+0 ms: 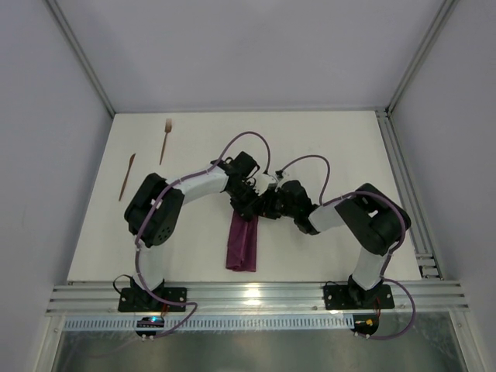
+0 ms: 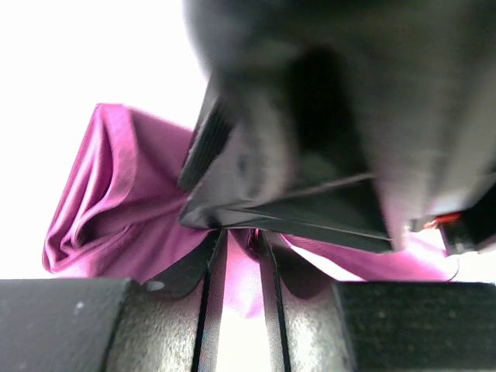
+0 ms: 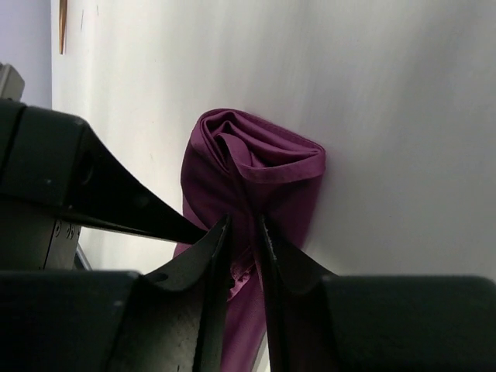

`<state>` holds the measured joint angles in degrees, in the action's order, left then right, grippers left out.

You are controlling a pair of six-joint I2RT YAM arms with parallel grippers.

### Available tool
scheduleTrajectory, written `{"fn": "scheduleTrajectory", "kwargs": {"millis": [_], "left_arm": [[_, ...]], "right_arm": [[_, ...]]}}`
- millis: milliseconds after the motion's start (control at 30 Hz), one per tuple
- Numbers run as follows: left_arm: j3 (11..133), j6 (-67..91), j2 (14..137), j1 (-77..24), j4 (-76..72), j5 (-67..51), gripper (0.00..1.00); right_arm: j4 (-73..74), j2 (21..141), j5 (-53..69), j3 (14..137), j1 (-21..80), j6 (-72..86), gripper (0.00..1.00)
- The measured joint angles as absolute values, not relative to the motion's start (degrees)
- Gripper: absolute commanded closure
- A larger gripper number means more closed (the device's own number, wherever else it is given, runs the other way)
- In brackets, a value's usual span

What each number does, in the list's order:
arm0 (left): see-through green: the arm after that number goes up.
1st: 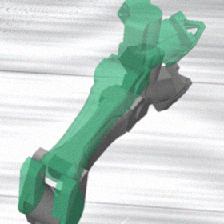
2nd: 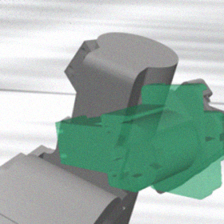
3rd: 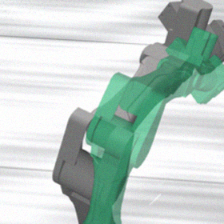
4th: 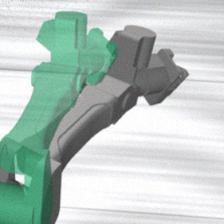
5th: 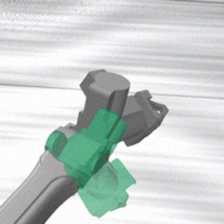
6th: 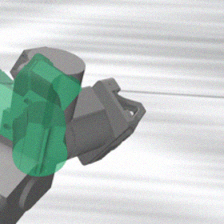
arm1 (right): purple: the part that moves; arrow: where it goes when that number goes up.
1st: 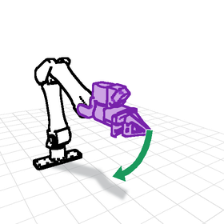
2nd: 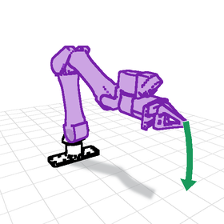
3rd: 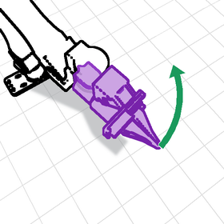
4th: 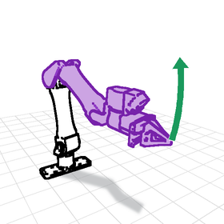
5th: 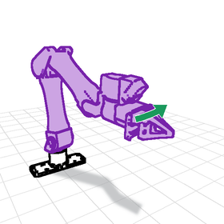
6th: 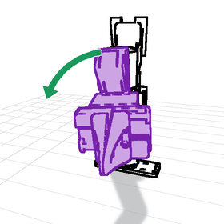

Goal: Fold the napkin into a case and place the utensils inside
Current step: Stuff the top corner of the smaller-rectangle-folded napkin into the folded napkin.

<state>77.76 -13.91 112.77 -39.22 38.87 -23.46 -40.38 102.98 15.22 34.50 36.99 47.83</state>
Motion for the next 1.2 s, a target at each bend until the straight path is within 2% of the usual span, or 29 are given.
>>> {"fn": "scheduleTrajectory", "kwargs": {"millis": [367, 500, 833, 1000, 1200], "left_arm": [[77.7, -13.9, 112.8, -39.0, 37.6, -24.6, 0.8], [77.3, -13.8, 112.8, -38.9, 36.6, -24.5, 0.84], [77.2, -14.3, 112.8, -38.9, 35.5, -24.7, 0.81], [77.0, -14.3, 112.8, -38.9, 35.6, -24.8, 0.82], [77.0, -14.6, 112.8, -38.9, 35.7, -24.7, 0.85]], "right_arm": [[-36.1, 100.0, 15.1, 34.2, 36.2, 44.1, 0.66], [-34.6, 98.0, 15.0, 33.1, 35.8, 43.6, 0.66], [-30.8, 95.1, 14.2, 32.7, 35.8, 42.2, 0.69], [-32.0, 92.9, 13.7, 30.4, 35.4, 42.4, 0.62], [-33.3, 89.6, 12.6, 28.0, 34.3, 42.9, 0.58]]}}
